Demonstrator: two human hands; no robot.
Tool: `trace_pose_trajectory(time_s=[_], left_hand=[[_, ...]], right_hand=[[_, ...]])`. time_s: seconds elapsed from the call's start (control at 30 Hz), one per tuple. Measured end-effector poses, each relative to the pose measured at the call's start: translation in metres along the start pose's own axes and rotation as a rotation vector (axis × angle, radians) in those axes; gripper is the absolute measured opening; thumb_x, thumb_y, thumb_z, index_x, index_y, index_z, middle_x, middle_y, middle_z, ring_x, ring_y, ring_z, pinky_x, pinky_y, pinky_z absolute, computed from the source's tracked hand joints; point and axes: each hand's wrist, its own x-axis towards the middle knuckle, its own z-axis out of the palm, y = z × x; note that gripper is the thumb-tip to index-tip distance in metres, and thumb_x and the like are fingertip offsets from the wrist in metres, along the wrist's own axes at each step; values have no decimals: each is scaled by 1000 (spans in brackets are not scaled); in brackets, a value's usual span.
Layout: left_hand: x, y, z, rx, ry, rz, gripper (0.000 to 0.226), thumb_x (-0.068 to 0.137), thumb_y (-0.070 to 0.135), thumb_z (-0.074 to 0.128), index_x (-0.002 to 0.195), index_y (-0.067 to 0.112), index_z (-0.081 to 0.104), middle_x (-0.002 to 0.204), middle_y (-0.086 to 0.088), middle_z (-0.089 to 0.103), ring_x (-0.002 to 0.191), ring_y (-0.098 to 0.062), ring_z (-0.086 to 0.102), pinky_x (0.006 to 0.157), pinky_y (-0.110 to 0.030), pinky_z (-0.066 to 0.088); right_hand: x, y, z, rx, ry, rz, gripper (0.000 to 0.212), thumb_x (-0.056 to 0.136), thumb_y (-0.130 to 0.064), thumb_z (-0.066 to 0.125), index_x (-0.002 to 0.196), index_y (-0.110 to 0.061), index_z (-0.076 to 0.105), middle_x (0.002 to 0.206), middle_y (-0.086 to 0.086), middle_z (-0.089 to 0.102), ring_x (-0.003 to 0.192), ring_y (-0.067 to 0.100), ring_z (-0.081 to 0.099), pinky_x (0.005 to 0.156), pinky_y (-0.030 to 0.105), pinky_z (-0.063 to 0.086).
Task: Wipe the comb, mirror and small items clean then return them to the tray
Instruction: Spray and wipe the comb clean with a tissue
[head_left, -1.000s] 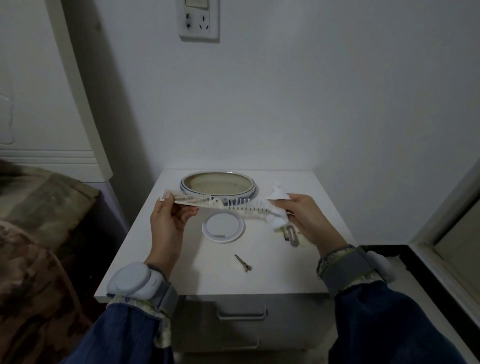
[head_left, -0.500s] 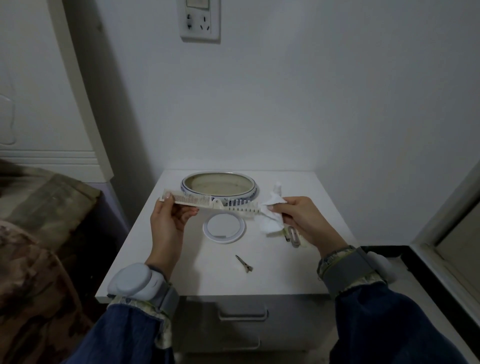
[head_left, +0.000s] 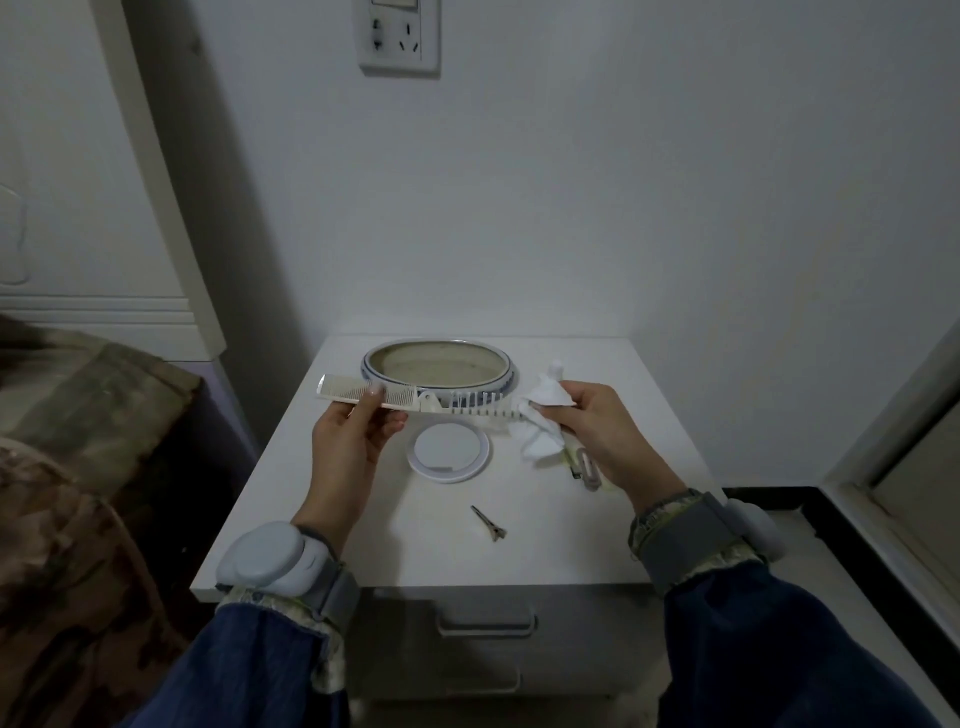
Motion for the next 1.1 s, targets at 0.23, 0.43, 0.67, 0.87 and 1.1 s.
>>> trace_pose_trajectory(time_s=[0.23, 0.43, 0.67, 0.87, 1.1], left_hand=[[-1, -4, 6, 44, -83, -69, 13, 91, 3, 53, 103, 1, 58, 74, -5, 69, 59, -10, 64, 58, -16, 53], [0, -6, 7, 13, -127, -39, 31, 93, 4, 48, 122, -7, 50, 95, -10, 70, 81, -13, 69, 70, -17, 54], [-5, -2, 8, -13, -170, -9, 44, 86, 10, 53, 126, -6, 47, 91, -4, 73, 84, -14, 70, 71, -17, 54], [-5, 0, 8, -36, -163, -31, 28, 94, 2, 45, 121, 0, 50, 91, -6, 74, 81, -21, 71, 72, -21, 56], [-6, 1, 7, -39, -169, -52, 27, 88, 8, 53, 115, 5, 54, 94, -8, 73, 84, -24, 71, 72, -22, 57]], right_hand=[[0, 2, 9, 51, -2, -22, 20, 83, -6, 65, 87, 14, 64, 71, 10, 65, 64, 12, 62, 56, 21, 51], [0, 2, 13, 286, 23, 34, 20, 87, 0, 55, 105, 9, 62, 87, 12, 67, 79, 20, 65, 77, 27, 55], [0, 1, 15, 413, 91, 11, 17, 90, -3, 52, 103, 0, 63, 90, 8, 69, 80, 16, 67, 77, 27, 56], [3, 2, -1, 362, 137, 13, 16, 87, -3, 56, 100, 2, 64, 89, 12, 68, 85, 24, 65, 82, 39, 54], [-2, -1, 5, 68, 4, -25, 12, 81, -7, 67, 86, 4, 69, 85, 17, 66, 83, 26, 63, 82, 41, 51]])
